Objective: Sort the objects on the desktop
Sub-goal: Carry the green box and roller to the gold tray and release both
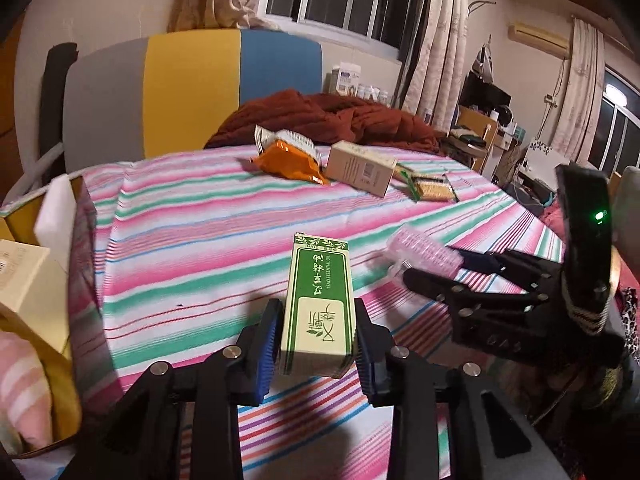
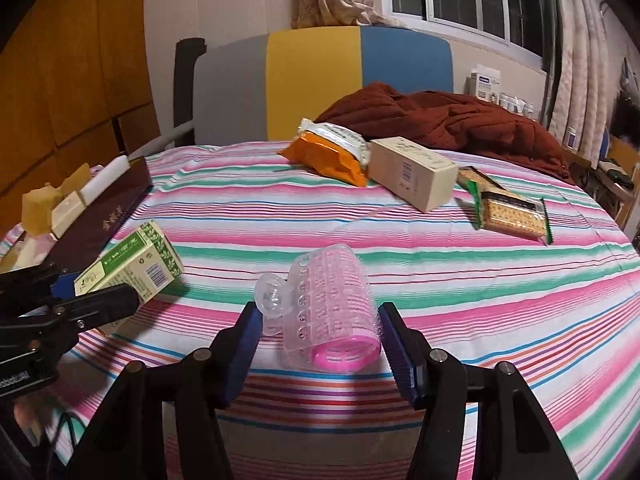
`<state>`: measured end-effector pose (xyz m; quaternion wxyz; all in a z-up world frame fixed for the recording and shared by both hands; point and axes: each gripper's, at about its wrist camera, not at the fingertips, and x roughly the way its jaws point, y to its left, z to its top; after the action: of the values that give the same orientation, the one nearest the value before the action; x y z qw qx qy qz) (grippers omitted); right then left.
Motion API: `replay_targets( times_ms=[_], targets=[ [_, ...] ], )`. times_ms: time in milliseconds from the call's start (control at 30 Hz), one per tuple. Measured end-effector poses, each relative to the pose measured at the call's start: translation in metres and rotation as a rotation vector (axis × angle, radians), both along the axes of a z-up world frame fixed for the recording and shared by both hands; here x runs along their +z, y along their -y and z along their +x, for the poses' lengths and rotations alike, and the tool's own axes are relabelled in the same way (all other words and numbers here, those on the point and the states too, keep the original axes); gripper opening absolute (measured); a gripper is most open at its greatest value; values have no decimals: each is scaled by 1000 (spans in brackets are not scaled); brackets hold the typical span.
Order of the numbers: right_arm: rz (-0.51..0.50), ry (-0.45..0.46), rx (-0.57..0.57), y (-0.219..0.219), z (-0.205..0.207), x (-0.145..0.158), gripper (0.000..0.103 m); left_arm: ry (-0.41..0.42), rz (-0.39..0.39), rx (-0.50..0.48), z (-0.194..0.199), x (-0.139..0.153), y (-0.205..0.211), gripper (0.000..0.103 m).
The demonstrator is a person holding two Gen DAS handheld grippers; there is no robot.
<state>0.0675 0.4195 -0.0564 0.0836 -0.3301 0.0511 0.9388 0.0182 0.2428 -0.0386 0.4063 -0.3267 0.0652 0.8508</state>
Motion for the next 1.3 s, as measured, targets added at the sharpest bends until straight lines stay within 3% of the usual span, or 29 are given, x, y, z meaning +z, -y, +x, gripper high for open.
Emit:
replay_targets(
  times_ms=[467, 800, 1100, 1300],
  targets=[
    [-32, -54, 139, 54, -15, 24, 60, -32, 98, 106, 5, 35, 66, 33],
    [-65, -115, 331, 119, -51, 59, 60, -75, 128, 323, -19, 52, 147, 33],
    [-155, -113, 499, 184, -125, 86, 60, -83, 123, 493, -39, 44, 206, 33],
    [-236, -36, 532, 215, -193, 76, 61, -78, 113, 529, -46, 36, 223, 35]
  ],
)
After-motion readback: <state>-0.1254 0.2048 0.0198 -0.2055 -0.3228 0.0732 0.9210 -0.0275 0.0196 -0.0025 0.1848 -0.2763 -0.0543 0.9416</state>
